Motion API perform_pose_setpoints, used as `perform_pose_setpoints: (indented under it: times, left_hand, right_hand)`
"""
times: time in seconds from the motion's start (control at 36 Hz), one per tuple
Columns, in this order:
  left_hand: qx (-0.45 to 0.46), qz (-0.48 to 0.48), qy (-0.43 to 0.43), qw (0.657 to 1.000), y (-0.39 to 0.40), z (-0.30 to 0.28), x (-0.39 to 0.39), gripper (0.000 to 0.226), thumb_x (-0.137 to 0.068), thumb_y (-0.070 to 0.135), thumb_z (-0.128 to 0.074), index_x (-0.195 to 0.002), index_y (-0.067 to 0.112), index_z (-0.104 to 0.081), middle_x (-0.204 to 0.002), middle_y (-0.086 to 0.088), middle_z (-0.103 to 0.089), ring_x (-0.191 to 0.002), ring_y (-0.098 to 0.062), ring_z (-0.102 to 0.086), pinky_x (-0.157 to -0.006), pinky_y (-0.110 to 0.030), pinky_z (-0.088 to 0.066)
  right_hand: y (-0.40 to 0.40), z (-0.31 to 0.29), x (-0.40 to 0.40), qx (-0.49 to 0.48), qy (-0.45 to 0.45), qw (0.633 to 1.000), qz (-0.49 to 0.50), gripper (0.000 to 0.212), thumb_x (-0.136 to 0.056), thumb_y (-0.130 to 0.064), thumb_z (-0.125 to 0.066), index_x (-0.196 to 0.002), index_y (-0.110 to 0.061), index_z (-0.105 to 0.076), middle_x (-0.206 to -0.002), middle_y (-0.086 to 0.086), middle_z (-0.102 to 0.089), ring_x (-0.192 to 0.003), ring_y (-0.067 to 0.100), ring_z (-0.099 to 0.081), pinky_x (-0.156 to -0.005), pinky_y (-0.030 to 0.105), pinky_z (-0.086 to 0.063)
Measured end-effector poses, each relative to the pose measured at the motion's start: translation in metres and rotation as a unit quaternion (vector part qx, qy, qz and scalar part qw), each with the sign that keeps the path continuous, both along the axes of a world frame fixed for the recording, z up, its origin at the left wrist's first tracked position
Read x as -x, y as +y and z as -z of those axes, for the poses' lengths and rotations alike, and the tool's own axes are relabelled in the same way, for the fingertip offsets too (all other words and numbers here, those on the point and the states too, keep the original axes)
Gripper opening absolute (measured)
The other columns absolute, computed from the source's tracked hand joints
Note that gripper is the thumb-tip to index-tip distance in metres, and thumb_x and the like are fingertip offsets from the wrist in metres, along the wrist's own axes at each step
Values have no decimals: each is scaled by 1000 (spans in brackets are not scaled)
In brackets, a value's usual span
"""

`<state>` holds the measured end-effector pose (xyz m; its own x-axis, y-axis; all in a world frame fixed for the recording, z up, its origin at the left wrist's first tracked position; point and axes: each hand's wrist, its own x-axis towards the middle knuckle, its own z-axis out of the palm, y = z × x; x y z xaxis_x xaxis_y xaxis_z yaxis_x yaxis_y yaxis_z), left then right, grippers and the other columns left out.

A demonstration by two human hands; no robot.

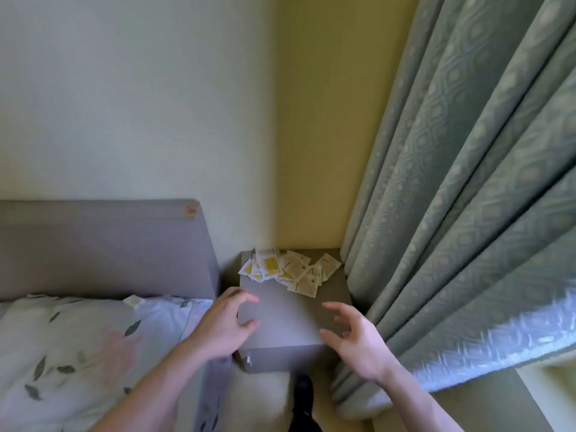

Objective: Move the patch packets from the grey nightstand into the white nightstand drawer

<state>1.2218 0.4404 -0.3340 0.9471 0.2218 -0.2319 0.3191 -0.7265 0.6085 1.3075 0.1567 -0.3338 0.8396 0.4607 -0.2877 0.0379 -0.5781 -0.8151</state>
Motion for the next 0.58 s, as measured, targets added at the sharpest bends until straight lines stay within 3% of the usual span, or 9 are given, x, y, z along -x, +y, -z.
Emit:
perform_pose_setpoints:
  times: [0.17,0.28,0.33,0.44,0.53,0.58]
  left_hand:
    - [38,-39,48,997,26,27,-77,32,-83,42,-69,-112,47,-56,-128,23,-49,-114,-2,-55,-100,-26,-43]
    - [45,-71,87,993,43,47,-128,36,-86,39,-69,-121,38,-59,-128,21,-50,-114,-2,-54,-97,-23,-42]
    - [49,-84,98,990,52,60,-151,36,-87,37,-68,-122,36,-60,-127,18,-52,-110,-2,-55,-89,-17,-41]
    - [57,-108,125,985,64,91,-194,30,-88,34,-69,-116,38,-58,-115,19,-51,-98,-6,-60,-69,-4,-39]
    - [75,-123,135,980,74,124,-225,28,-86,33,-70,-106,44,-54,-119,17,-52,-97,-4,-62,-71,-4,-38]
    - [81,-126,144,978,82,155,-244,28,-85,34,-70,-109,42,-57,-122,17,-52,-98,0,-59,-80,-13,-42]
  right_hand:
    - [30,25,-95,23,47,999,-11,48,-87,-36,-74,-131,-42,-57,-128,-17,-59,-121,1,-54,-105,22,-44]
    - [59,51,-159,33,82,996,-14,43,-90,-26,-74,-126,-40,-55,-127,-19,-55,-119,2,-54,-96,16,-43]
    - [73,67,-187,45,97,994,-22,44,-91,-21,-72,-128,-36,-55,-129,-15,-57,-116,4,-56,-91,16,-46]
    - [99,104,-236,87,100,991,-27,45,-92,-14,-70,-135,-23,-55,-131,-8,-57,-121,10,-56,-101,24,-46]
    - [117,130,-267,124,98,986,-46,43,-95,-17,-66,-136,-20,-54,-130,-4,-56,-118,11,-55,-90,18,-41]
    - [129,154,-285,145,90,984,-54,42,-95,-16,-64,-136,-19,-54,-130,-2,-56,-117,12,-54,-86,15,-36]
